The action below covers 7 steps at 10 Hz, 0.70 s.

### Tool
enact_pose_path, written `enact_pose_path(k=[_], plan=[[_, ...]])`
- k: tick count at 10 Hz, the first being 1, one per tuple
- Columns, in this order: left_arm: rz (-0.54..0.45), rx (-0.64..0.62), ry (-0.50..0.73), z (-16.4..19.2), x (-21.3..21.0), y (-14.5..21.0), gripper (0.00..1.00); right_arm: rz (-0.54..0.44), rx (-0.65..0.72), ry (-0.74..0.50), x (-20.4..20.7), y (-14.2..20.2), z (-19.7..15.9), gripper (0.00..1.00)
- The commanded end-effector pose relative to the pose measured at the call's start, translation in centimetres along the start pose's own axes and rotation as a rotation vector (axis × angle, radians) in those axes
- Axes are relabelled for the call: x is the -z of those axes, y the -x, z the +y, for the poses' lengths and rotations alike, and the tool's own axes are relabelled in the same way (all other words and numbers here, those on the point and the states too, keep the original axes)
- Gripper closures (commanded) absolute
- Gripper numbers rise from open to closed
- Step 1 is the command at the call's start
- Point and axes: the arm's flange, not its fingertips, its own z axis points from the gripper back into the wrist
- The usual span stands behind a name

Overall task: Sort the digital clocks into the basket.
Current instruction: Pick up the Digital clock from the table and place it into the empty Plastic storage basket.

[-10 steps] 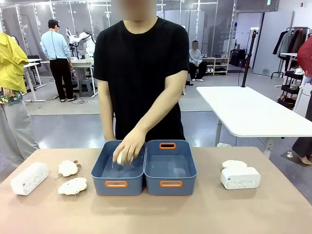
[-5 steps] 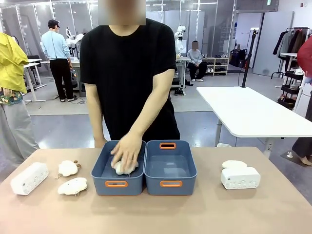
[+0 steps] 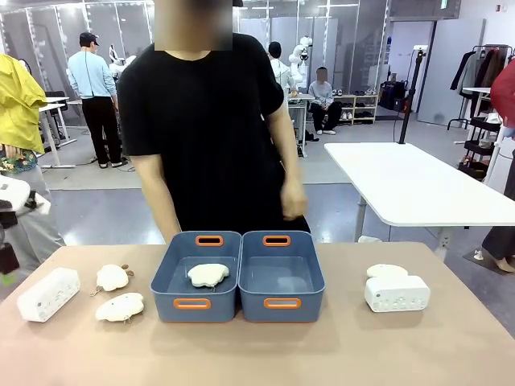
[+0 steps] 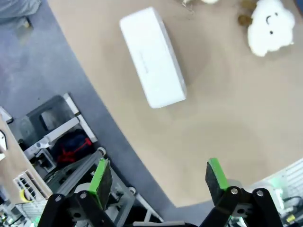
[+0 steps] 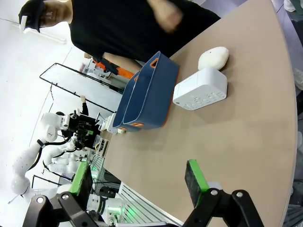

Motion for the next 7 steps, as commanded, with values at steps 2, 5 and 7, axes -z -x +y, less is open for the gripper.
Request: enact_pose_path(k=[2, 5, 7], plan=[[-0.182, -0.129, 0.044, -0.6, 2.8, -0.2, 0.0, -0.001, -0.009, -0.008, -0.2, 0.0, 0.2, 0.0], [-0.07, -0.071, 0.039, -0.7, 2.3, 0.1, 0.0, -0.001, -0.009, -0.008, -0.2, 0.0, 0.2, 0.0], [-0.124, -0.111, 0.073, -0.7, 2.5, 0.0, 0.0, -0.001, -0.009, -0.008, -0.2, 0.0, 0.2, 0.0]])
